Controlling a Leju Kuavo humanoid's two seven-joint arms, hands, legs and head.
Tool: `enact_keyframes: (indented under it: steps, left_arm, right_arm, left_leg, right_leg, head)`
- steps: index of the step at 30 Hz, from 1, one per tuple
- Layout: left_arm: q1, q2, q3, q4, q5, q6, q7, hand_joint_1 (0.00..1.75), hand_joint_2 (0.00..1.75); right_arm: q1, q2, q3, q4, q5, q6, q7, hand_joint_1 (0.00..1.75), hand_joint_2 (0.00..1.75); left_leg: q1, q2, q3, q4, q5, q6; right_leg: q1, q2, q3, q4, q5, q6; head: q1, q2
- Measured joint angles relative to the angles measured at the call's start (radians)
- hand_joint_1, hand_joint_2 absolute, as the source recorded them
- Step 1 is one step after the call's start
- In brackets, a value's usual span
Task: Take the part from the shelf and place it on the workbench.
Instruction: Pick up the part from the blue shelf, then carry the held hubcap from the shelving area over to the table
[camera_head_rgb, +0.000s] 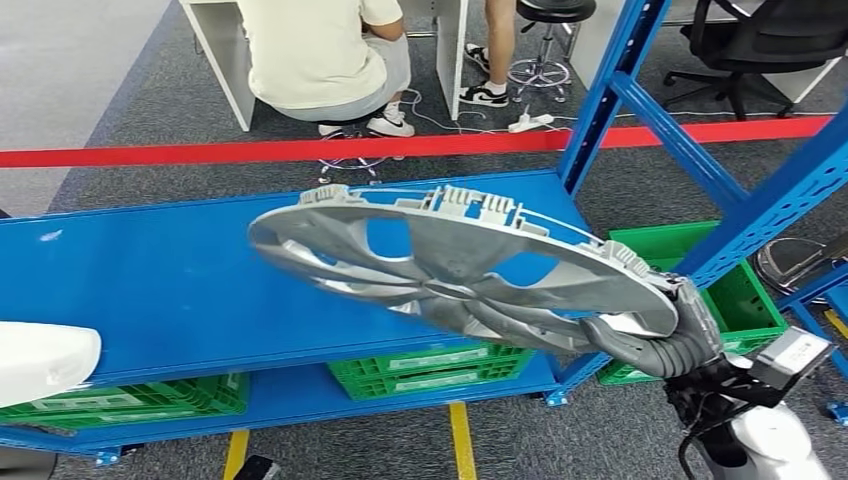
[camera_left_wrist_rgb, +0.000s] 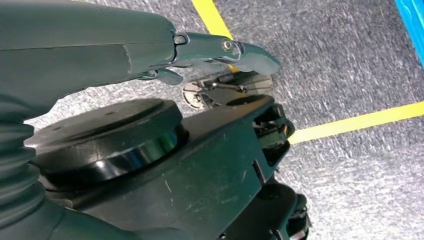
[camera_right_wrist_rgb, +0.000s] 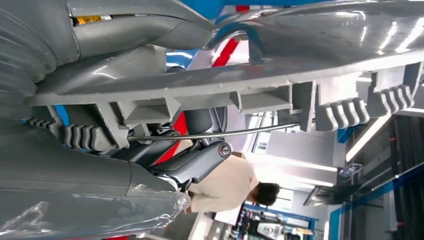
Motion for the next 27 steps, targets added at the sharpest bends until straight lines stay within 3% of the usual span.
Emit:
enact_keyframes:
  steps: [2, 4, 5, 6, 7, 9, 11, 12, 14, 16, 18, 20, 21, 22, 23, 25, 27]
  left_arm:
    - [-0.003, 0.0, 0.0, 0.0, 0.0, 0.006, 0.002, 0.0, 1.75]
    - [-0.004, 0.0, 0.001, 0.0, -0.001, 0.008, 0.004, 0.0, 1.75]
    - [-0.005, 0.0, 0.001, 0.0, -0.001, 0.008, 0.004, 0.0, 1.75]
    - [-0.005, 0.0, 0.001, 0.0, -0.001, 0.009, 0.004, 0.0, 1.75]
    - [-0.005, 0.0, 0.001, 0.0, -0.001, 0.01, 0.005, 0.0, 1.75]
    - [-0.005, 0.0, 0.001, 0.0, -0.001, 0.01, 0.005, 0.0, 1.75]
    - [-0.006, 0.003, 0.001, 0.001, -0.001, 0.011, 0.007, 0.0, 1.75]
    - [-0.007, 0.005, 0.001, 0.001, -0.001, 0.011, 0.008, 0.0, 1.75]
    - [-0.006, 0.005, 0.001, 0.001, 0.0, 0.012, 0.01, 0.0, 1.75]
    - [-0.006, 0.005, 0.001, 0.001, 0.001, 0.013, 0.012, 0.0, 1.75]
    - [-0.007, 0.005, 0.001, 0.001, 0.001, 0.013, 0.013, 0.0, 1.75]
    - [-0.008, 0.005, 0.001, 0.001, 0.001, 0.012, 0.013, 0.0, 1.75]
    - [-0.008, 0.005, 0.001, 0.001, 0.001, 0.012, 0.013, 0.0, 1.75]
    - [-0.008, 0.005, 0.001, 0.001, 0.001, 0.012, 0.013, 0.0, 1.75]
    - [-0.009, 0.004, 0.001, 0.001, 0.0, 0.012, 0.013, 0.0, 1.75]
    - [-0.011, 0.006, 0.0, 0.001, -0.001, 0.011, 0.013, 0.0, 1.75]
    - [-0.014, 0.007, 0.0, 0.001, -0.001, 0.011, 0.013, 0.0, 1.75]
  right_arm:
    - [-0.008, 0.001, 0.0, -0.004, 0.008, -0.011, 0.001, 1.75, 1.75]
    - [-0.016, 0.004, 0.002, -0.004, 0.015, -0.018, 0.002, 1.75, 1.75]
    - [-0.017, 0.005, 0.003, -0.003, 0.017, -0.019, 0.003, 1.75, 1.75]
    - [-0.018, 0.006, 0.004, -0.002, 0.018, -0.02, 0.005, 1.75, 1.75]
    - [-0.02, 0.006, 0.005, -0.001, 0.019, -0.021, 0.007, 1.75, 1.75]
    - [-0.025, 0.007, 0.007, 0.0, 0.02, -0.022, 0.008, 1.75, 1.75]
    - [-0.033, 0.009, 0.009, 0.003, 0.02, -0.024, 0.009, 1.75, 1.75]
    - [-0.036, 0.011, 0.01, 0.005, 0.02, -0.025, 0.01, 1.75, 1.75]
    - [-0.039, 0.013, 0.011, 0.009, 0.02, -0.026, 0.011, 1.75, 1.75]
    - [-0.042, 0.015, 0.011, 0.013, 0.019, -0.027, 0.012, 1.75, 1.75]
    - [-0.047, 0.015, 0.011, 0.016, 0.015, -0.025, 0.01, 1.75, 1.75]
    - [-0.052, 0.016, 0.011, 0.019, 0.008, -0.017, 0.008, 1.75, 1.75]
    - [-0.053, 0.016, 0.011, 0.021, 0.005, -0.012, 0.006, 1.75, 1.75]
    - [-0.054, 0.016, 0.011, 0.023, 0.002, -0.007, 0.005, 1.75, 1.75]
    - [-0.054, 0.016, 0.012, 0.024, 0.0, -0.002, 0.003, 1.75, 1.75]
    - [-0.055, 0.016, 0.012, 0.025, -0.002, 0.004, -0.002, 1.75, 1.75]
    - [-0.057, 0.016, 0.013, 0.025, -0.003, 0.006, -0.006, 1.75, 1.75]
  left_leg:
    - [0.007, 0.003, 0.005, -0.017, 0.011, 0.006]
    - [0.008, 0.004, 0.003, -0.019, 0.013, 0.007]
    - [0.009, 0.004, 0.002, -0.018, 0.013, 0.006]
    - [0.011, 0.004, 0.001, -0.017, 0.013, 0.004]
    - [0.014, 0.003, 0.001, -0.016, 0.013, 0.001]
    - [0.023, 0.001, -0.001, -0.009, 0.012, -0.013]
    - [0.025, -0.002, -0.008, 0.001, 0.011, -0.032]
    - [0.024, -0.004, -0.013, 0.006, 0.014, -0.041]
    - [0.023, -0.006, -0.021, 0.007, 0.024, -0.052]
    - [0.025, -0.004, -0.037, 0.025, 0.007, -0.058]
    - [0.023, 0.0, -0.08, 0.12, -0.065, -0.06]
    - [0.019, 0.001, -0.132, 0.259, -0.14, -0.057]
    - [0.016, 0.001, -0.142, 0.3, -0.155, -0.053]
    - [0.013, 0.001, -0.134, 0.305, -0.151, -0.047]
    - [0.009, 0.001, -0.105, 0.271, -0.132, -0.038]
    - [-0.004, 0.002, -0.012, 0.133, -0.093, -0.014]
    - [-0.015, 0.006, 0.045, 0.04, -0.076, -0.003]
  right_leg:
    - [0.0, -0.001, -0.028, 0.056, -0.039, 0.007]
    - [-0.005, -0.002, -0.086, 0.184, -0.101, 0.015]
    - [-0.008, -0.002, -0.113, 0.242, -0.119, 0.02]
    - [-0.012, -0.002, -0.128, 0.271, -0.118, 0.025]
    - [-0.015, -0.003, -0.124, 0.26, -0.097, 0.03]
    - [-0.025, -0.004, -0.067, 0.141, -0.029, 0.046]
    - [-0.028, 0.001, -0.016, 0.043, 0.005, 0.05]
    - [-0.026, 0.004, -0.01, 0.029, 0.004, 0.043]
    - [-0.023, 0.008, -0.023, 0.037, 0.007, 0.016]
    - [-0.022, 0.006, -0.04, 0.04, 0.015, -0.006]
    - [-0.02, 0.003, -0.058, 0.04, 0.029, -0.026]
    - [-0.014, 0.0, -0.078, 0.04, 0.042, -0.036]
    - [-0.01, -0.001, -0.087, 0.04, 0.049, -0.038]
    - [-0.006, -0.002, -0.096, 0.04, 0.055, -0.039]
    - [-0.002, -0.002, -0.104, 0.04, 0.062, -0.039]
    - [0.003, -0.002, -0.116, 0.04, 0.075, -0.037]
    - [0.004, -0.003, -0.121, 0.039, 0.086, -0.029]
  head:
    - [0.004, 0.0]
    - [0.008, 0.0]
    - [0.008, 0.0]
    - [0.008, 0.0]
    - [0.008, 0.0]
    - [0.008, 0.0]
    - [0.012, 0.0]
    - [0.013, 0.0]
    - [0.01, 0.0]
    - [0.006, 0.0]
    - [0.001, 0.0]
    - [-0.001, 0.0]
    - [-0.002, 0.0]
    - [-0.002, 0.0]
    - [-0.002, 0.0]
    - [-0.001, 0.0]
    - [-0.001, 0.0]
